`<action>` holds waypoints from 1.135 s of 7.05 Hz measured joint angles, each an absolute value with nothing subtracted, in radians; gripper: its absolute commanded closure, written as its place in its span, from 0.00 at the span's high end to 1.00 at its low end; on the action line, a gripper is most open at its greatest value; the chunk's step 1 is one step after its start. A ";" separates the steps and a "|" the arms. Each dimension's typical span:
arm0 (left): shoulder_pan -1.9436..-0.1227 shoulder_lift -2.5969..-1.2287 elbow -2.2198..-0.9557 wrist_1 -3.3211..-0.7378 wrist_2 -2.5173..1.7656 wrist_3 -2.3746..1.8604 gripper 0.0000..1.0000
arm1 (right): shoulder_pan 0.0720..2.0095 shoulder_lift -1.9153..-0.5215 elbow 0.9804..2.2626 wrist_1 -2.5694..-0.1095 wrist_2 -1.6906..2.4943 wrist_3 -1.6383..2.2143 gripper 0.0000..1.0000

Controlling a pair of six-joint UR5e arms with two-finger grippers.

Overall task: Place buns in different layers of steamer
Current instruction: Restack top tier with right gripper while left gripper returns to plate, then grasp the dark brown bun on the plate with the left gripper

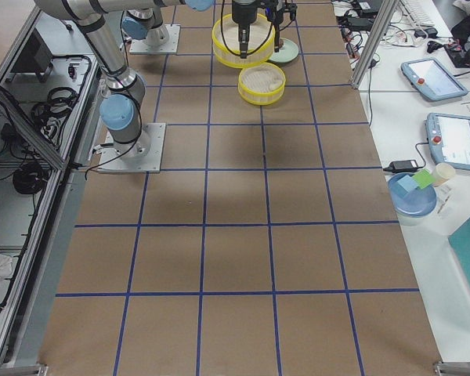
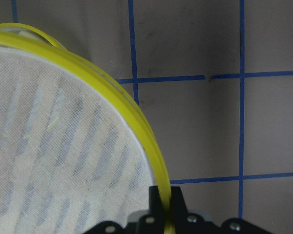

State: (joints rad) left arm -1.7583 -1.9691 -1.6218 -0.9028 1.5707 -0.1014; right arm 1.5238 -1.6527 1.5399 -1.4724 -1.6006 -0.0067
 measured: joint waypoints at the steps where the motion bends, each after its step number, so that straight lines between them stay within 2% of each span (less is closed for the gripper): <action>1: -1.720 -1.963 -1.622 -0.909 1.575 -0.054 1.00 | 1.534 -1.610 1.535 -1.504 -1.596 -0.003 0.00; 5: -1.608 -1.956 -1.623 -0.945 1.601 0.135 1.00 | 1.697 -1.286 1.424 -1.675 -1.601 0.055 0.00; 8: -1.557 -1.976 -1.629 -0.948 1.600 0.266 1.00 | 1.770 -1.162 1.428 -1.789 -1.615 0.102 0.00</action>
